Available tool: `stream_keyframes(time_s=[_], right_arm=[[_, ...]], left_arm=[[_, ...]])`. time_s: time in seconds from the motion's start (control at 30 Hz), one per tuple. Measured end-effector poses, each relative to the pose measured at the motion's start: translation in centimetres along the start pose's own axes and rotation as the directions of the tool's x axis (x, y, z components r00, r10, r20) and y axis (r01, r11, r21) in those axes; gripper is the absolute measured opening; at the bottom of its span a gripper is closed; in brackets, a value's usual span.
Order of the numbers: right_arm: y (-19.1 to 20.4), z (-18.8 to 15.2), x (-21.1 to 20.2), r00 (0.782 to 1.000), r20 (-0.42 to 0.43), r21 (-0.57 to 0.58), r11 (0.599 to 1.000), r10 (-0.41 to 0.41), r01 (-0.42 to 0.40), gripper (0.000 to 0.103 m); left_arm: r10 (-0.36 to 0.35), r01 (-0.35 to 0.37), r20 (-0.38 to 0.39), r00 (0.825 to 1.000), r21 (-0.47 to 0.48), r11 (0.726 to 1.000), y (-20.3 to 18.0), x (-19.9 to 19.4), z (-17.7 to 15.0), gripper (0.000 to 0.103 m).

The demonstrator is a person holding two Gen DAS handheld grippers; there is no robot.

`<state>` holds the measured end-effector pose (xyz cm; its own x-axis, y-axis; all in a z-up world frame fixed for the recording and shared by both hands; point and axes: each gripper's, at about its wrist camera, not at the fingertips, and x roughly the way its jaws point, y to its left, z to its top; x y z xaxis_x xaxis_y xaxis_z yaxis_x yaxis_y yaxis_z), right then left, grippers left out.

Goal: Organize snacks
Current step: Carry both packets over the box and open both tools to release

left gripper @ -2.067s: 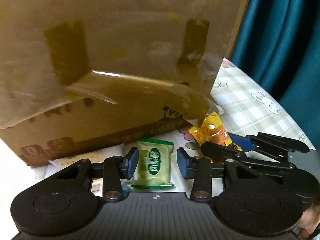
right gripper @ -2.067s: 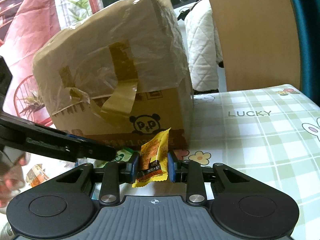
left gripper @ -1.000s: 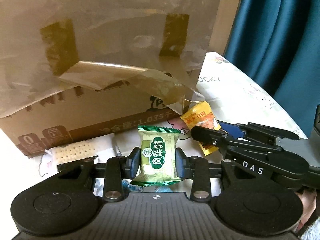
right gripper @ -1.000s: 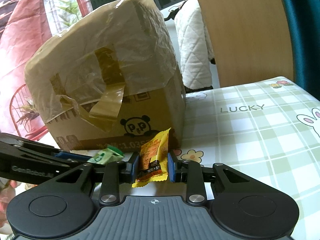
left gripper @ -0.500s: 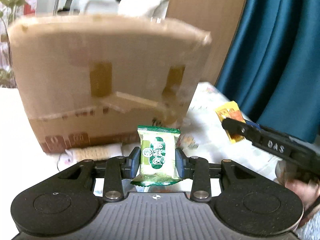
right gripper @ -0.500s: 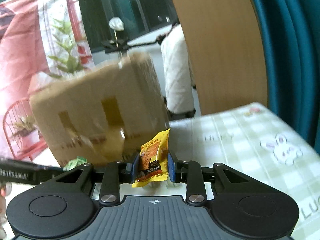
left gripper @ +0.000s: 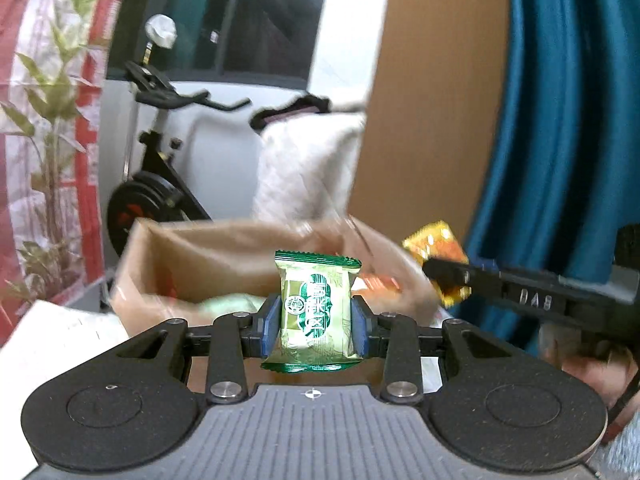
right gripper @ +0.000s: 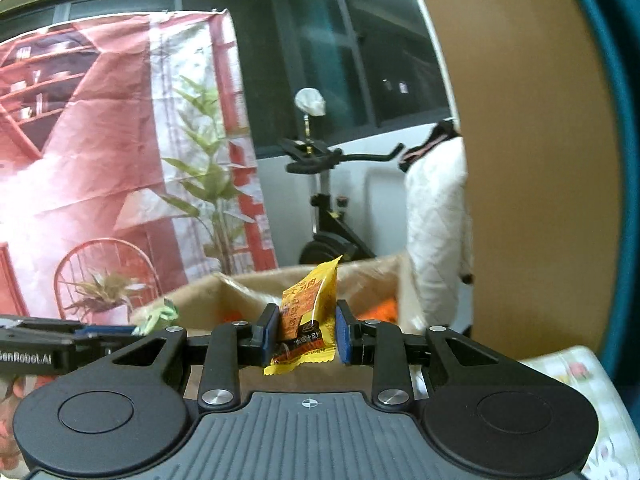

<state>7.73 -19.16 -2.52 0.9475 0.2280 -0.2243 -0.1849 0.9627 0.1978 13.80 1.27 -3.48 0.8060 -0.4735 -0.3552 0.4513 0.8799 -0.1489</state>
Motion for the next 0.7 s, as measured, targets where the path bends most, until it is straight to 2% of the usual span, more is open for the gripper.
stream_keyframes(time_s=[0.17, 0.37, 0.43, 0.5, 0.57, 0.7], right_arm=[[1.3, 1.9, 6.1, 0.997, -0.075, -0.001, 1.0, -0.02, 0.02, 0.027], [2.3, 1.3, 10.4, 0.986, -0.162, 0.042, 0.998, -0.042, 0.05, 0.03], [2.6, 1.2, 10.9, 0.983, -0.178, 0.043, 0.998, -0.046, 0.054, 0.035], [3.0, 1.0, 10.5, 0.983, -0.177, 0.029, 0.998, -0.045, 0.051, 0.042], [3.3, 1.0, 9.7, 0.986, -0.161, 0.019, 0.999, -0.04, 0.044, 0.043], [3.3, 1.1, 7.5, 0.991, -0.133, 0.057, 0.998, -0.033, 0.041, 0.043]], left_arm=[[0.073, -0.072, -0.013, 0.997, 0.042, 0.996, 1.5, 4.5, 3.2, 0.039], [0.131, -0.129, -0.065, 0.989, 0.032, 0.991, 3.3, 7.2, 3.3, 0.039], [0.144, -0.142, -0.074, 0.987, 0.036, 0.989, 3.5, 7.3, 3.0, 0.041], [0.135, -0.134, -0.092, 0.986, 0.023, 0.991, 3.7, 7.4, 2.9, 0.05], [0.128, -0.127, -0.082, 0.988, 0.018, 0.992, 3.7, 6.4, 2.7, 0.054], [0.132, -0.132, -0.078, 0.988, 0.0, 0.991, 4.1, 5.0, 2.7, 0.054]])
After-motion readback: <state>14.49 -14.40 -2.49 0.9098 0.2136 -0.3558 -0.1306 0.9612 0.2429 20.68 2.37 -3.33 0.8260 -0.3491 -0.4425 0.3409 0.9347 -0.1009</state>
